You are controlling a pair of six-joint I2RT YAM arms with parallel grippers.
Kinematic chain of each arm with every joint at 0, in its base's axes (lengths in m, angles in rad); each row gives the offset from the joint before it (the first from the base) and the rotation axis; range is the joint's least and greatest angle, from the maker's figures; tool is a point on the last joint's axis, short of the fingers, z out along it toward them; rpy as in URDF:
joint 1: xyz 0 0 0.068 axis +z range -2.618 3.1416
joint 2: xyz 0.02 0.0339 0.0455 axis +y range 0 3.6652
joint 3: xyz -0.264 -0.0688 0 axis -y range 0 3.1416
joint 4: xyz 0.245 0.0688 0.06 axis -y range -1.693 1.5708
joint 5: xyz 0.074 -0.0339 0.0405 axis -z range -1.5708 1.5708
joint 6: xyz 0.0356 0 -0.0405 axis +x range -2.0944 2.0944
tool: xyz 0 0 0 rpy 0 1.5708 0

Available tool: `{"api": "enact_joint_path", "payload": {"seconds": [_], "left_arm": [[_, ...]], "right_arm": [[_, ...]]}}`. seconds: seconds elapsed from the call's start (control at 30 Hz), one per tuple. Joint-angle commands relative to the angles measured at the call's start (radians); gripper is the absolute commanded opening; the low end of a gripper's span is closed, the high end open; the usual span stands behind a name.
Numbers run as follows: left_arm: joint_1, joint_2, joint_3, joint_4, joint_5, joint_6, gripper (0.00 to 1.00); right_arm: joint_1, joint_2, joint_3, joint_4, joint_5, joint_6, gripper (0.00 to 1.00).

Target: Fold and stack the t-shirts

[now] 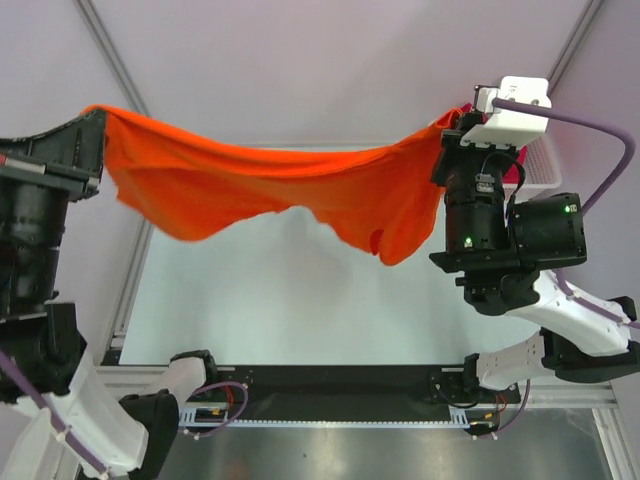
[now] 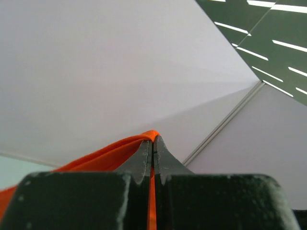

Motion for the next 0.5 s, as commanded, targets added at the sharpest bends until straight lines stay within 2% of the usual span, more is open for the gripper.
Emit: {"api": "enact_joint_path", "payload": {"seconds": [0.0, 0.2, 0.23, 0.27, 0.3, 0.33, 0.37, 0.4, 0.43, 0.47], "left_arm": [[0.011, -0.019, 0.019, 0.0, -0.019, 0.01, 0.0], [0.013, 0.005, -0.035, 0.001, 0.007, 0.012, 0.0], [0.011, 0.01, -0.073, 0.006, 0.017, 0.012, 0.0], [0.011, 0.015, -0.099, 0.027, 0.023, 0.009, 0.0], [0.011, 0.018, -0.128, 0.037, 0.034, 0.007, 0.0], [0.011, 0.019, -0.183, 0.044, 0.034, 0.007, 0.0], [0.009, 0.024, -0.209, 0.063, 0.032, 0.01, 0.0], [0.011, 0.025, -0.24, 0.072, 0.032, 0.012, 0.0], [0.013, 0.03, -0.298, 0.078, 0.023, 0.015, 0.0], [0.011, 0.039, -0.329, 0.099, 0.017, 0.023, 0.0]], "right_arm": [[0.034, 0.033, 0.049, 0.227, 0.048, -0.186, 0.0], [-0.007, 0.09, 0.1, 0.204, -0.002, -0.147, 0.0], [-0.028, 0.093, 0.103, 0.132, -0.008, -0.116, 0.0], [-0.053, 0.093, 0.112, 0.072, -0.011, 0.001, 0.0], [-0.117, 0.091, 0.118, -0.006, -0.015, 0.078, 0.0], [-0.149, 0.091, 0.132, -0.221, -0.035, 0.193, 0.0], [-0.191, 0.09, 0.147, -0.349, -0.054, 0.305, 0.0], [-0.228, 0.097, 0.176, -0.468, -0.077, 0.528, 0.0], [-0.31, 0.103, 0.19, -0.685, -0.131, 0.623, 0.0], [-0.353, 0.116, 0.202, -0.785, -0.165, 0.707, 0.0]]}}
